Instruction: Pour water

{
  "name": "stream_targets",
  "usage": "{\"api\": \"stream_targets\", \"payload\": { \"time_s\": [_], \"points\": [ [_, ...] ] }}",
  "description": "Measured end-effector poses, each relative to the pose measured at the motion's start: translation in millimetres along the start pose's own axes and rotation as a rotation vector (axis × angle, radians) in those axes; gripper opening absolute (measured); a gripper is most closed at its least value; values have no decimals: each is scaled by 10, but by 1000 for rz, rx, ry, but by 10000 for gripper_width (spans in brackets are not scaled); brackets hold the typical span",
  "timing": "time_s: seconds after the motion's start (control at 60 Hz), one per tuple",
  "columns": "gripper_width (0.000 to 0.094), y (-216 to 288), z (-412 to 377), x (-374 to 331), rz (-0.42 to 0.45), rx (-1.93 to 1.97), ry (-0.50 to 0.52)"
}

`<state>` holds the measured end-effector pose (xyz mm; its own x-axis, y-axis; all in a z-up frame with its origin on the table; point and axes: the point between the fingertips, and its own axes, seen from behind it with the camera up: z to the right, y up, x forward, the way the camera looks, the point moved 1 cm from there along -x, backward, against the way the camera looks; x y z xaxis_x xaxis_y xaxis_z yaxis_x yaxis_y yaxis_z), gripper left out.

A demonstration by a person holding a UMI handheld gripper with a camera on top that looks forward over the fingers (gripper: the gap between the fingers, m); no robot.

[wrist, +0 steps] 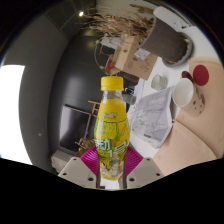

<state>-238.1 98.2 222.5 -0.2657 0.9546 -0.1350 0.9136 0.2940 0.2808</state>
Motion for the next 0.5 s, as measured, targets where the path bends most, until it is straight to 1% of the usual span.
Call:
{"api": "stream_targets", "payload": {
  "time_s": [0.117, 0.233, 0.367, 0.5],
  "points": [
    [293, 273, 292, 177, 3, 322, 24],
    [293, 410, 434, 238, -11, 556, 62],
    [290, 465, 572, 314, -33, 736, 104],
    [293, 526, 611, 290, -47, 775, 105]
  ]
}}
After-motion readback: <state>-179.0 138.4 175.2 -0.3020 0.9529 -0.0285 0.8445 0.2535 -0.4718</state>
